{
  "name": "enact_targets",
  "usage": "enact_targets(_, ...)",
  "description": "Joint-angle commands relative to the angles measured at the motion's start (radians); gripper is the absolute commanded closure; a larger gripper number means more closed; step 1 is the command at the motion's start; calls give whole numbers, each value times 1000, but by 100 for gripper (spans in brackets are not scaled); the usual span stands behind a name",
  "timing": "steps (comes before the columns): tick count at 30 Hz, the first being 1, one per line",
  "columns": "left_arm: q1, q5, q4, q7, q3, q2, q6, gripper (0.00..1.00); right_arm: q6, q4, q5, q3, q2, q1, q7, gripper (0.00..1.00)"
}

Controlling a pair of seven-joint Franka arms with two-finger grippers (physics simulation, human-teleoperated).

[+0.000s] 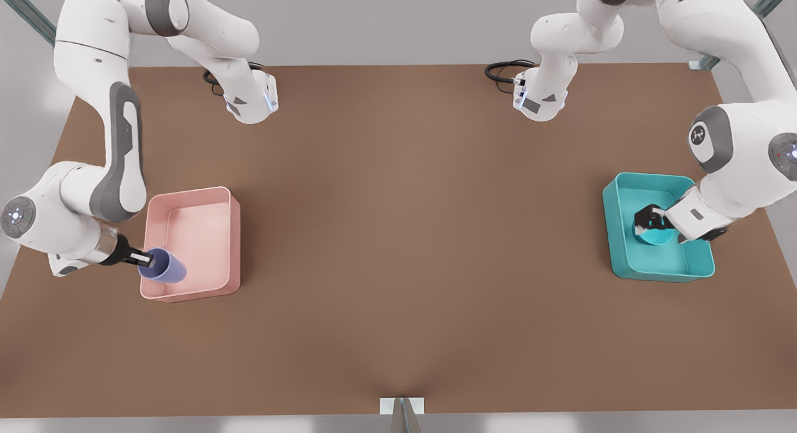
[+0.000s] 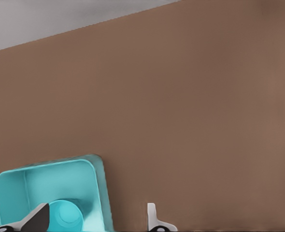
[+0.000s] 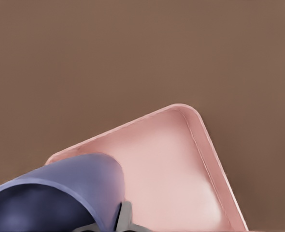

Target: Put the bowls and cups in different boxes

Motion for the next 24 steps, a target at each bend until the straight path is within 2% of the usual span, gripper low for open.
enact_targets(1, -5, 85, 53, -278, -70, -3, -290, 0, -9, 2, -10, -5, 45, -11, -595, 79)
enact_targets(3, -28, 83, 131, -281, -72, 35, -342, 0, 29, -4, -15, -6, 84, -11, -590, 79)
enact_targets(8, -45, 80, 133, -281, -113, 33, -345, 0, 115, -8, -15, -3, 162, 1, -584, 79)
enact_targets(15, -39, 80, 134, -281, -116, 24, -383, 0, 152, -12, 1, 2, 205, 9, -578, 79)
enact_targets(16, -42, 82, 136, -281, -118, 24, -403, 0, 150, -12, 1, 2, 205, 9, -572, 44)
enact_targets(17, -34, 77, 136, -279, -135, 23, -426, 0, 146, -12, 1, 2, 203, 9, -572, 0)
enact_targets(24, -33, 41, 142, -281, -138, 23, -478, 0, 138, -11, -1, 3, 202, 9, -574, 0)
